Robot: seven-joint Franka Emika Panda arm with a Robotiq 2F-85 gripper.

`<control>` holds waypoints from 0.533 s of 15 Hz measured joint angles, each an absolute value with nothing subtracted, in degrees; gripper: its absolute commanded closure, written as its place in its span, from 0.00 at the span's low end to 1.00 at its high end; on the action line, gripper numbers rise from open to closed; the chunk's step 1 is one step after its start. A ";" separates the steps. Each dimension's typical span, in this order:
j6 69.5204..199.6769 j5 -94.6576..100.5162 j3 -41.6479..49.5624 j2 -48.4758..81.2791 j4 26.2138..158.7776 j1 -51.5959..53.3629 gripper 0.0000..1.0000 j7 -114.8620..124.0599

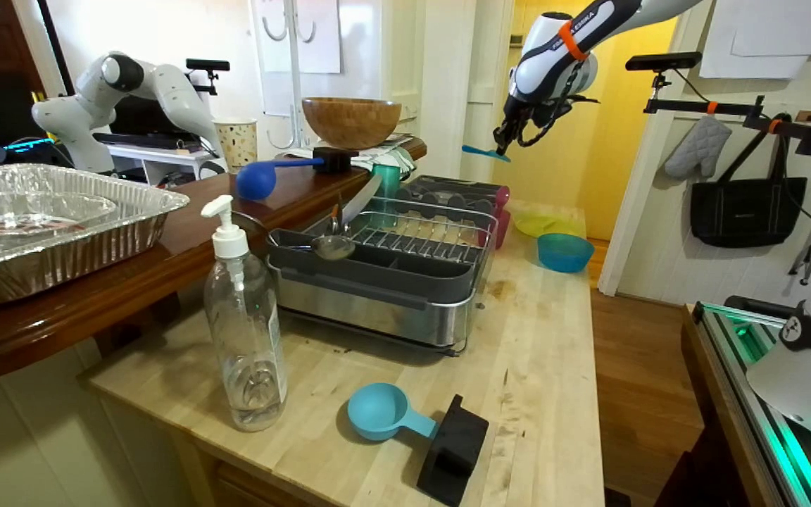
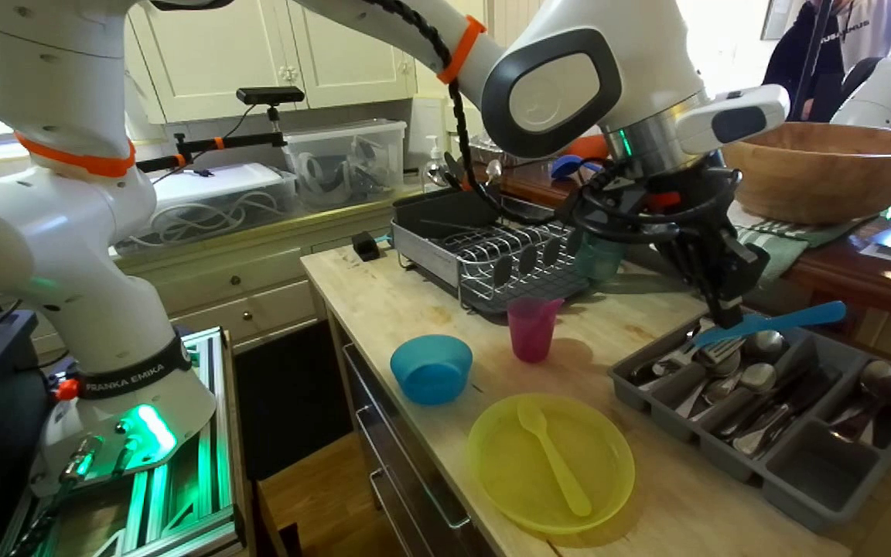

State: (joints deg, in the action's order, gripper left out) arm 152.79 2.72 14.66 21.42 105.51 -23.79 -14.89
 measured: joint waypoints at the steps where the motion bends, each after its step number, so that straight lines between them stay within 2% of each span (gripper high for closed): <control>1: 153.01 3.86 15.24 21.23 105.74 -22.93 0.99 -13.54; 8: 154.63 16.42 21.49 15.39 114.28 -14.55 0.99 2.07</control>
State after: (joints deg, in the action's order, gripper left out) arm 154.63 16.42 21.49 15.39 114.28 -14.55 2.07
